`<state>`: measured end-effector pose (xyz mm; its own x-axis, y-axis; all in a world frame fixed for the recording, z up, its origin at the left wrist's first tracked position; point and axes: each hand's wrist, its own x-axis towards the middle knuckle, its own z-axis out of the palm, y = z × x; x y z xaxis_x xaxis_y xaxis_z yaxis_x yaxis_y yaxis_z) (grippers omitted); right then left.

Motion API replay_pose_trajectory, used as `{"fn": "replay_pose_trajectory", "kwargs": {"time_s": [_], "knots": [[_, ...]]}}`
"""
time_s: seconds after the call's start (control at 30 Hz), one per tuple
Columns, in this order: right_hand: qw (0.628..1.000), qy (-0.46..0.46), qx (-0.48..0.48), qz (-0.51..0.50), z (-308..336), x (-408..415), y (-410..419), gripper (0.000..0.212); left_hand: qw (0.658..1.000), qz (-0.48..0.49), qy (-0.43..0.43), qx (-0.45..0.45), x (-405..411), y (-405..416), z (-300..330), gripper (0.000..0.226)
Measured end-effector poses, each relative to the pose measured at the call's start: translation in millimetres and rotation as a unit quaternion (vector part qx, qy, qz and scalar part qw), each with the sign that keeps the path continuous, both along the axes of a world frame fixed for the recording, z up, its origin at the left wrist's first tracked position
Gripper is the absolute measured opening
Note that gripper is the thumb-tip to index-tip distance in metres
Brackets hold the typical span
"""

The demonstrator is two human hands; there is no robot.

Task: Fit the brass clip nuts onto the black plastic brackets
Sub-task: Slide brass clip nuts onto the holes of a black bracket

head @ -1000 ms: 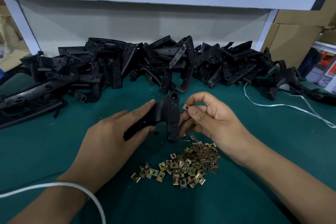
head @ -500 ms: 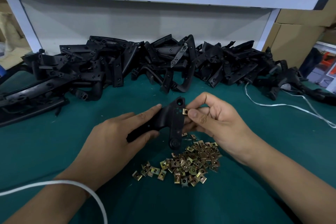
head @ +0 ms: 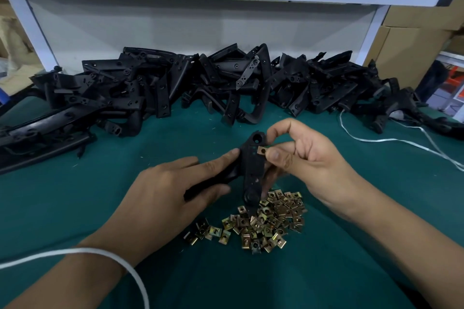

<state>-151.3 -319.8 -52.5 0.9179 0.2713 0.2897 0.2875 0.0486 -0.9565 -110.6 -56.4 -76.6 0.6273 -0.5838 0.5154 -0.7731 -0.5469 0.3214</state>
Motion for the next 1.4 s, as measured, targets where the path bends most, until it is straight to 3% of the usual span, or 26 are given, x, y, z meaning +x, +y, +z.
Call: {"fn": "replay_pose_trajectory", "kwargs": {"time_s": [0.13, 0.3, 0.5, 0.6, 0.67, 0.77, 0.83, 0.9, 1.2, 1.4], "knots": [[0.997, 0.024, 0.014, 0.066, 10.1, -3.7, -4.4, 0.052, 0.991, -0.081, 0.081, -0.072, 0.4, -1.9, -3.7, 0.054], [0.987, 0.082, 0.024, 0.139, 10.3, -7.2, -4.7, 0.036, 0.989, -0.114, 0.075, -0.063, -1.8, -2.4, -3.4, 0.052], [0.995, 0.032, 0.028, 0.093, 1.9, -4.5, 0.7, 0.025, 0.992, -0.102, 0.064, -0.039, -1.9, -0.5, -4.8, 0.052], [0.999, 0.01, 0.018, 0.029, -1.4, -0.1, 0.8, 0.031, 0.993, -0.064, 0.051, -0.083, 0.8, -1.4, -3.0, 0.055], [0.998, -0.012, -0.029, -0.056, -2.9, 4.0, -2.8, 0.028, 0.987, -0.024, 0.058, -0.146, 4.4, -0.1, -2.8, 0.056], [0.95, -0.071, -0.249, -0.173, -7.2, 9.1, -13.6, 0.011, 0.974, 0.051, 0.085, -0.203, 10.4, 6.3, -4.8, 0.058], [0.912, -0.073, -0.363, -0.175, -11.9, 9.0, -16.3, 0.007, 0.965, 0.074, 0.108, -0.228, 12.6, 8.6, -5.9, 0.058], [0.906, -0.051, -0.391, -0.153, -15.1, 8.4, -12.1, 0.01, 0.961, 0.084, 0.118, -0.237, 11.8, 7.5, -4.4, 0.057], [0.908, -0.055, -0.395, -0.129, -16.5, 7.3, -6.5, 0.011, 0.964, 0.087, 0.125, -0.218, 7.9, 5.7, -2.0, 0.056], [0.982, -0.044, -0.136, -0.124, -9.9, 8.6, -1.9, 0.005, 0.973, 0.071, 0.116, -0.185, 7.6, 5.7, -3.9, 0.056]]}}
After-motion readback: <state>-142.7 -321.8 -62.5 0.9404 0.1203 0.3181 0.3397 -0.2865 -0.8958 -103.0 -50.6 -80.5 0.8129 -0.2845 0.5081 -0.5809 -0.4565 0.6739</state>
